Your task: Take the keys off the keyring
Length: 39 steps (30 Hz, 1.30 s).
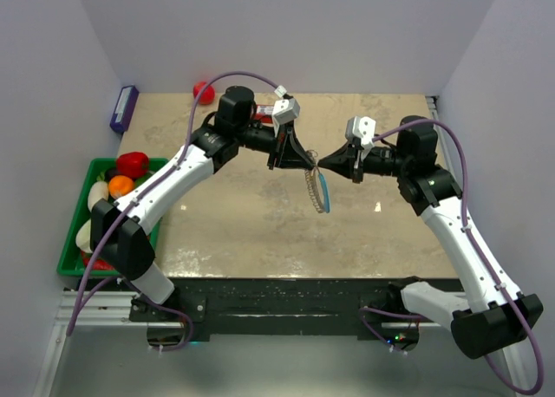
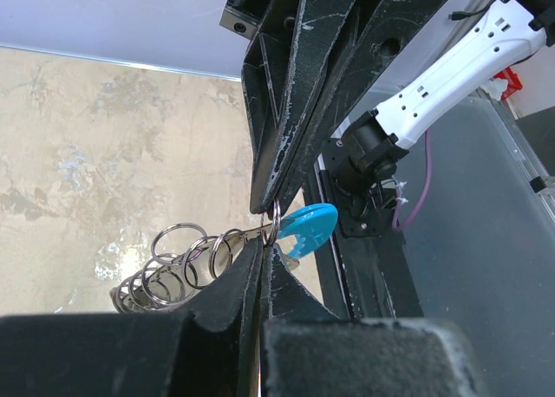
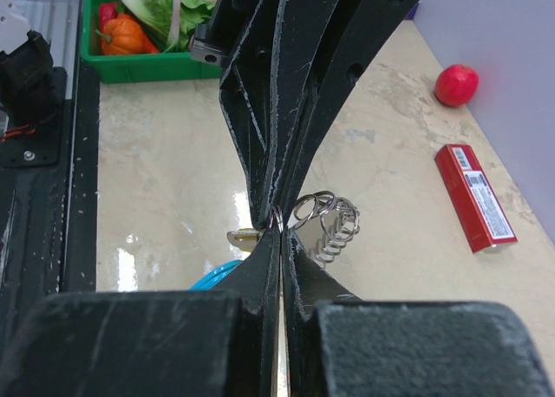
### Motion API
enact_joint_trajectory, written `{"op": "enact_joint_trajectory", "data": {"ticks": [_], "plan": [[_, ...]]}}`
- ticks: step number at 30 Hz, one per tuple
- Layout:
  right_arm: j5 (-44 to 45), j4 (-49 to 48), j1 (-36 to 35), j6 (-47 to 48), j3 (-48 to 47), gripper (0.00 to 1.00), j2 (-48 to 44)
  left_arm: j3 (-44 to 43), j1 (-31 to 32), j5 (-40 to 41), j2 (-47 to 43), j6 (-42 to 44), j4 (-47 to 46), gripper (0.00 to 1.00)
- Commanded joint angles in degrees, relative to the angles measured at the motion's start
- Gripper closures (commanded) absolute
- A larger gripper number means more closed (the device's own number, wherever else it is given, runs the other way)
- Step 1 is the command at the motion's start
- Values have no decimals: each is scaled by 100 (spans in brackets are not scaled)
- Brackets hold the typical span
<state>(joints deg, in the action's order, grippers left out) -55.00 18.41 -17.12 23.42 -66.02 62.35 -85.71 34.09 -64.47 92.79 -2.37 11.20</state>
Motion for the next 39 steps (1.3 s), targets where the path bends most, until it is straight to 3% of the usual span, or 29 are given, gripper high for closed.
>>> {"op": "enact_joint_trajectory", "data": {"ticks": [1,15,22,30,34,39], "plan": [[7,-435,7,40,45,100,-47,-218,37,-268,2,-53,-127,100],[113,188,7,417,-122,96,-56,-183,28,-136,-183,-35,-118,100],[253,733,7,927,-244,80,-83,-174,10,-127,-209,-35,-136,100],[394,1286,7,1270,-675,75,32,-191,10,-145,-174,-35,-118,100],[526,1673,7,1507,-1210,64,146,-183,10,-154,-165,-35,-118,100],[674,2271,-36,1911,-1764,60,488,-174,19,-145,-139,-35,-118,100]]}}
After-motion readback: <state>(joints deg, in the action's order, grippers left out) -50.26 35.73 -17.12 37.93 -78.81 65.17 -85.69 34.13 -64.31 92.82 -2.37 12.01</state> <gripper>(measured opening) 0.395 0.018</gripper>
